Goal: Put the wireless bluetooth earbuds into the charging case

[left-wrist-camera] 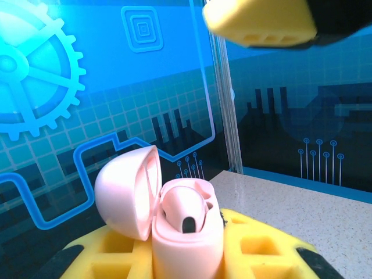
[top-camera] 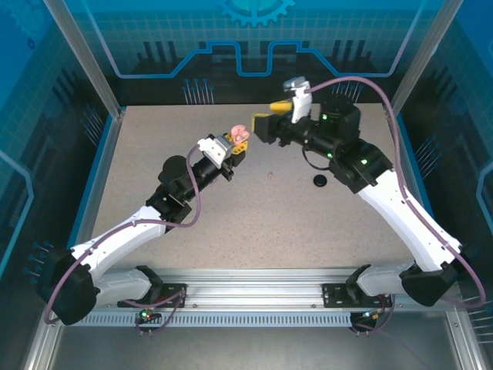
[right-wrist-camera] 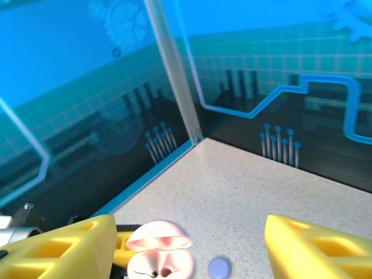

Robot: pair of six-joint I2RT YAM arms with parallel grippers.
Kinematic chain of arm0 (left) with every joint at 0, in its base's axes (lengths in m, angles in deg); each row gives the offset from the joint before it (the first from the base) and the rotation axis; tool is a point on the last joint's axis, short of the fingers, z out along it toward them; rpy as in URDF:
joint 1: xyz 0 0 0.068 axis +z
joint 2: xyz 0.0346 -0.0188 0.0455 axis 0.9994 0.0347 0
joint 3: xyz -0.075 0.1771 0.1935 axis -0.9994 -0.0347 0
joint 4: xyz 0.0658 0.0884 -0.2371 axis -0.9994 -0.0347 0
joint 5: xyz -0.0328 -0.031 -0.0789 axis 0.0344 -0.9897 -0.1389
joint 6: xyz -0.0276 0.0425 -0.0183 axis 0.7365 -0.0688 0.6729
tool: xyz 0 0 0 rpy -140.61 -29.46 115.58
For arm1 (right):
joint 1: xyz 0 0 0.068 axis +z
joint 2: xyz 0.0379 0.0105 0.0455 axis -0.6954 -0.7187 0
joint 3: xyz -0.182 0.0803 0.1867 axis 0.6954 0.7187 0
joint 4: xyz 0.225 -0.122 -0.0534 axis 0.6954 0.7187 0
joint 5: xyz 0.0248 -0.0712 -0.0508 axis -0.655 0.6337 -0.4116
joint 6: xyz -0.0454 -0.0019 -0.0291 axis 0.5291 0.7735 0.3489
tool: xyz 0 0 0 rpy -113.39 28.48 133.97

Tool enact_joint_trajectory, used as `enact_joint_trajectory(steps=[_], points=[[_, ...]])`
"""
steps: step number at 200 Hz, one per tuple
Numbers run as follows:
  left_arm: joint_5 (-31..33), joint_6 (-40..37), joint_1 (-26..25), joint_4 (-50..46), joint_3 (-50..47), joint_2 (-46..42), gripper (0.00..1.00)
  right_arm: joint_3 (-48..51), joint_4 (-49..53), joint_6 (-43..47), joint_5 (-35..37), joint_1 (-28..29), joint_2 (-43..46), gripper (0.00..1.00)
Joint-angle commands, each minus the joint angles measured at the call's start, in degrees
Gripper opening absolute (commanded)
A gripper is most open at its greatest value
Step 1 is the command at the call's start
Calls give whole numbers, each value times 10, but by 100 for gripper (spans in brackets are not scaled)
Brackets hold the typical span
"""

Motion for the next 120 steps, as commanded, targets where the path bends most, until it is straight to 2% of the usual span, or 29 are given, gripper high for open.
enact_joint_trajectory(steps=[1, 43, 120], points=[[8, 6, -3, 24, 13, -11, 0, -15, 51, -57, 45, -32, 10, 69], [23, 14, -4, 28, 7, -15, 0, -22, 188, -123, 89, -84, -87, 70], [44, 22, -3, 23, -4, -35, 0, -74, 268, -209, 111, -98, -363, 63]])
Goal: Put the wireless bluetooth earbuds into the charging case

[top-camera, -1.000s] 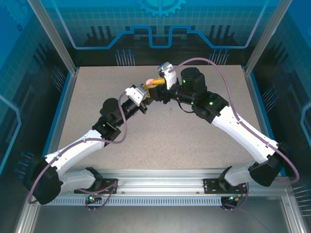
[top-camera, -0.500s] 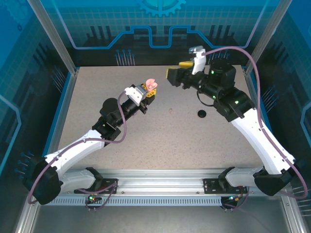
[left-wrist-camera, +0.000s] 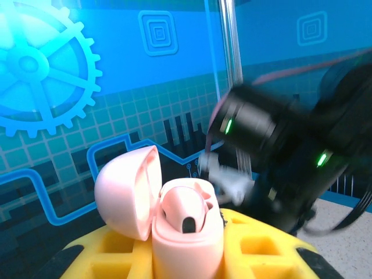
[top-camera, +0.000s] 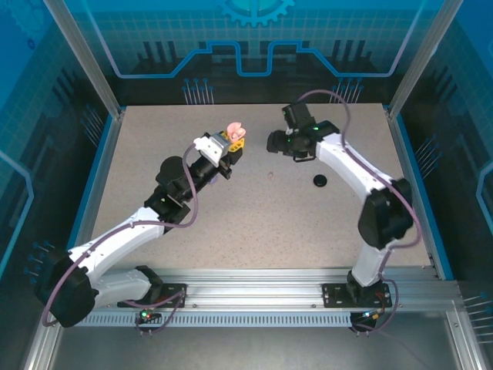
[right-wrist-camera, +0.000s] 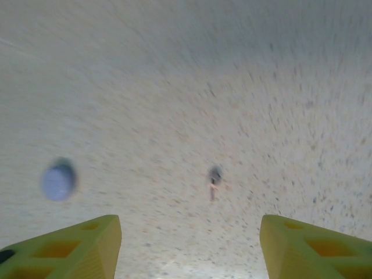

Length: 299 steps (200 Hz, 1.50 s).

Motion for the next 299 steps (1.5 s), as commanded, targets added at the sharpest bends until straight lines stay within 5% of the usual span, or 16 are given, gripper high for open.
enact_joint_trajectory(steps=[1, 91, 299], points=[[16, 9, -3, 23, -4, -22, 0, -45, 48, -35, 11, -3, -56, 62], [14, 17, -3, 25, -4, -24, 0, -180, 110, 2, 24, 23, -248, 47], [13, 17, -3, 16, 8, -13, 0, -134, 87, 36, 17, 41, -281, 36]])
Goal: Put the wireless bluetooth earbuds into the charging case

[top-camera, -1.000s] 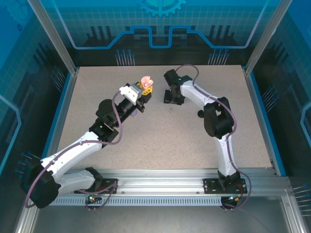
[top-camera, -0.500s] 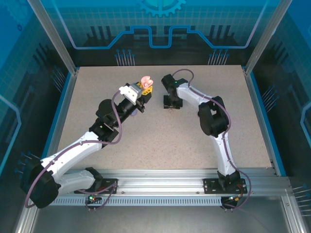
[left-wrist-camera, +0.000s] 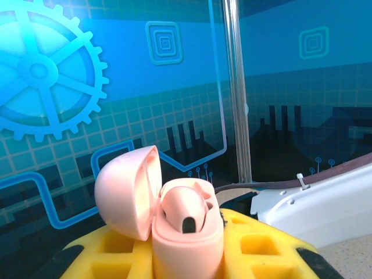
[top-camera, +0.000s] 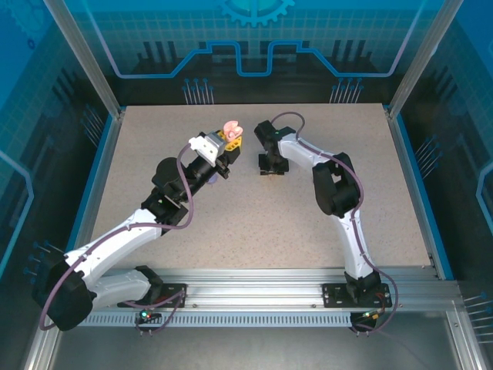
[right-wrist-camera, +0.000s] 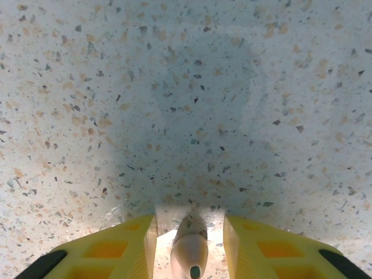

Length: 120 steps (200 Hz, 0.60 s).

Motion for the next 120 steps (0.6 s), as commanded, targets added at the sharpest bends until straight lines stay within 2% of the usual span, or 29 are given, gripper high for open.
enact_joint_trajectory(steps=[1, 68, 120], points=[[8, 5, -3, 16, 9, 1, 0, 26, -1, 3, -8, 10, -1, 36], [8, 7, -3, 17, 10, 2, 0, 37, -6, 4, -7, 13, 22, 31], [9, 6, -3, 17, 9, 3, 0, 46, -9, 0, -8, 19, 25, 31]])
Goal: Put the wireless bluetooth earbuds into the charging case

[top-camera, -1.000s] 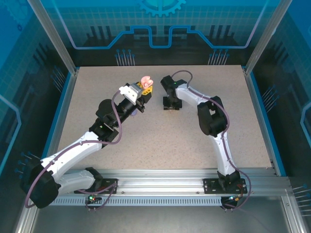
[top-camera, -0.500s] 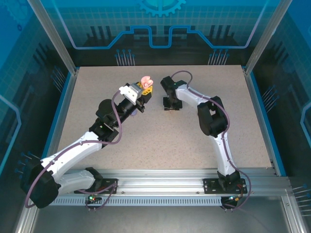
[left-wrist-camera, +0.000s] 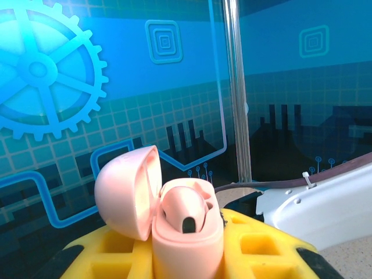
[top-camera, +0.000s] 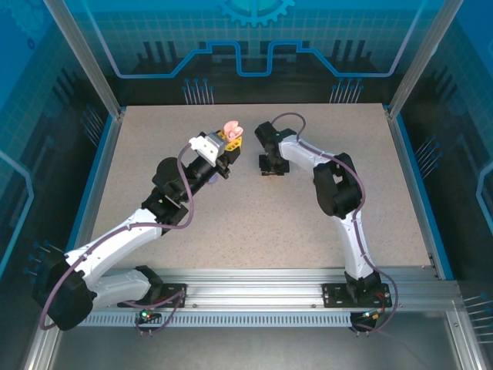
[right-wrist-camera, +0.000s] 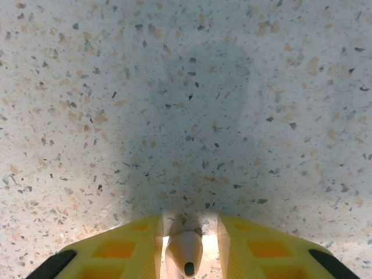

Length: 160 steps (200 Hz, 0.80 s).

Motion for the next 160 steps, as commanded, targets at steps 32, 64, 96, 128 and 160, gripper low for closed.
enact_joint_trajectory(steps=[32, 64, 96, 128, 160], points=[[8, 6, -4, 17, 9, 1, 0, 30, 8, -3, -15, 21, 15, 31], [8, 8, -4, 19, 8, 1, 0, 33, 7, -3, -15, 20, 12, 28], [9, 8, -3, 19, 8, 2, 0, 37, 4, -4, -20, 22, 11, 19], [8, 8, -3, 19, 8, 3, 0, 47, -6, -7, -25, 22, 21, 15], [9, 7, -3, 16, 8, 4, 0, 68, -26, -11, -33, 20, 49, 12]])
